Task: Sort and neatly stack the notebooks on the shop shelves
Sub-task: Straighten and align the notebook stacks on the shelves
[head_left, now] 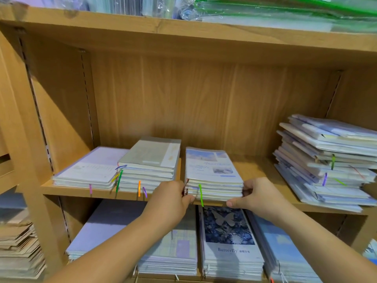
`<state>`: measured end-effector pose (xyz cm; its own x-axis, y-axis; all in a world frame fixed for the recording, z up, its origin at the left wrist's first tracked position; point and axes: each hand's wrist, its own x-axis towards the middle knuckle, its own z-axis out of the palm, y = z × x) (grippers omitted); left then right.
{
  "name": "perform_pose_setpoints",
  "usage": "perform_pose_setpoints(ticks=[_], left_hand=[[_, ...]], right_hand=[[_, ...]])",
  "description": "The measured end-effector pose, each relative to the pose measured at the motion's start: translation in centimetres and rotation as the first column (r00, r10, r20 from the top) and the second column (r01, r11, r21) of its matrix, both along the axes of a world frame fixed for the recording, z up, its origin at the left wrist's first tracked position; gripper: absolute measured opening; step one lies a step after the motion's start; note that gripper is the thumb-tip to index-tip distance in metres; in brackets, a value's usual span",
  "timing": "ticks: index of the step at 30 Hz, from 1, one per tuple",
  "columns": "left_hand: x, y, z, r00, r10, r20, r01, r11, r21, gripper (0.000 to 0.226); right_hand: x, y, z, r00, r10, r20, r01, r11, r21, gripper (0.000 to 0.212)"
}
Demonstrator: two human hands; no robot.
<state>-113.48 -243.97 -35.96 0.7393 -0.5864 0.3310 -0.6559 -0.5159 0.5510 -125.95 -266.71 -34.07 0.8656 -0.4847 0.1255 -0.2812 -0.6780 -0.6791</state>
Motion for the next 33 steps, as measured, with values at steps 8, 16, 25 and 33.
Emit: perform_pose_setpoints(ticks=[8,16,25,33], left_hand=[[0.5,0.5,-0.5,0.996,-0.03,-0.083,0.024,0.997,-0.071,0.036],[0.2,-0.4,-0.7,0.986,-0.009,-0.168,-0.017,0.988,-0.152,0.027],[-0.3,-0.3,-1.8,0.958,-0.076,-0.278,0.015,0.976,-0.215,0.017],[-0.2,-0.8,-2.3,0.985,0.039,-0.17,-0.077,0.972,-0.223,0.026]], right_hand=[[0.3,-0.4,0.2,0.999,0.037,0.009,-0.037,0.999,-0.023,0.048],[0.0,-0.6,-0.5,0.998,0.042,0.048,-0.042,0.999,0.0,0.035],[1.0,-0.4,-0.5,0.999,0.027,0.019,-0.025,0.992,-0.127,0.033],[1.5,-1.0,0.0,0.997,0.065,-0.028,-0.067,0.995,-0.07,0.054]])
